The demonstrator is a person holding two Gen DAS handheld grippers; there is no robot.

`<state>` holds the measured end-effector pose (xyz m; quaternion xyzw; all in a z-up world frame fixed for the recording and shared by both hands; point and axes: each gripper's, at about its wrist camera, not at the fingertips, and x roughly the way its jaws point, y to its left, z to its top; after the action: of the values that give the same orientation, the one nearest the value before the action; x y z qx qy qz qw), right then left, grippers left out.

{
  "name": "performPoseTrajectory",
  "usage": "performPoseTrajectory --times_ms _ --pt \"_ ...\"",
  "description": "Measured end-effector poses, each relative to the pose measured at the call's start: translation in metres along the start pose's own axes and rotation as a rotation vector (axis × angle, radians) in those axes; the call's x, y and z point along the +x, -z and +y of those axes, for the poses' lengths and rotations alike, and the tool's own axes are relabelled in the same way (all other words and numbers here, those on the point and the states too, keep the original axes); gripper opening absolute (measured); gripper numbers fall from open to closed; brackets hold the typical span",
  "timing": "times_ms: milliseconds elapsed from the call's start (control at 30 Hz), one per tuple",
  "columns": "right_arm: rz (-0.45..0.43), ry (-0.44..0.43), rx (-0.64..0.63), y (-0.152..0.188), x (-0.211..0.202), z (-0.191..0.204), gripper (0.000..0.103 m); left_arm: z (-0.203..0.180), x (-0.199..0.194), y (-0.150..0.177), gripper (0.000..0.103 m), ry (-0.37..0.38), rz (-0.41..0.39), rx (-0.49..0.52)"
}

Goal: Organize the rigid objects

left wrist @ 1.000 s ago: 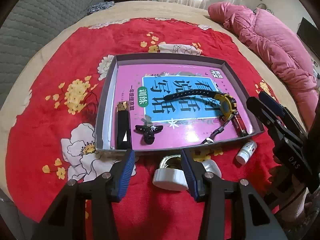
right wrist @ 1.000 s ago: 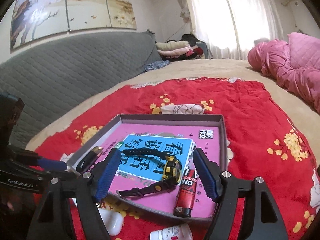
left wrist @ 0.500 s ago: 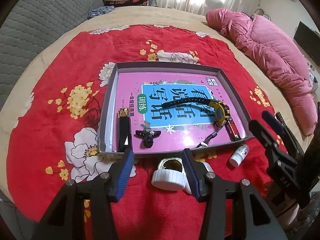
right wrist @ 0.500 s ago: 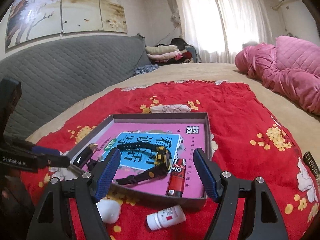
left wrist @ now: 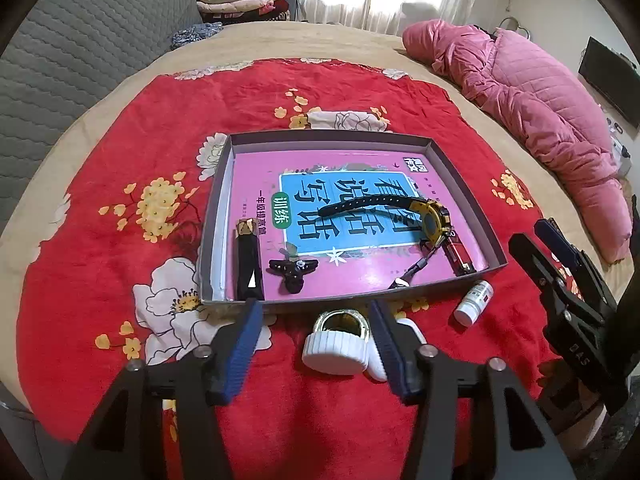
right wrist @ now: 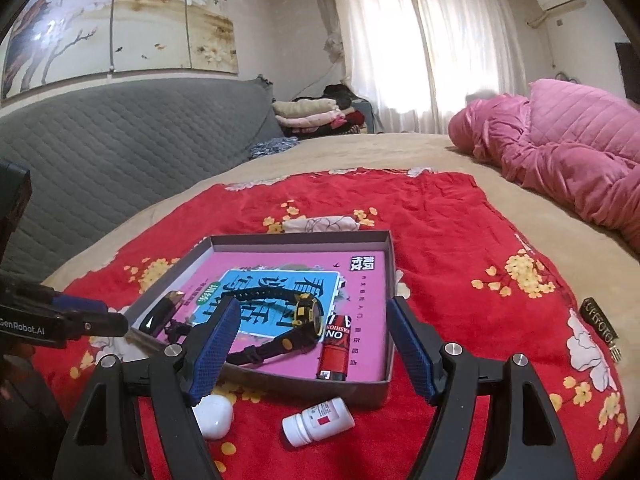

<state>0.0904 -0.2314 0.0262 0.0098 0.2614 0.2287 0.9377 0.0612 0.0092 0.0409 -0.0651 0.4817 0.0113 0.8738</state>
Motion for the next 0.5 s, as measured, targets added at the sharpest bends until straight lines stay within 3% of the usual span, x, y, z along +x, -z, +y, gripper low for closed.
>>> performPoseTrajectory --times_ms 500 --pt "-0.005 0.001 -0.009 0.000 -0.020 0.007 0.077 0.010 -0.009 0.005 0.059 0.009 -0.028 -0.033"
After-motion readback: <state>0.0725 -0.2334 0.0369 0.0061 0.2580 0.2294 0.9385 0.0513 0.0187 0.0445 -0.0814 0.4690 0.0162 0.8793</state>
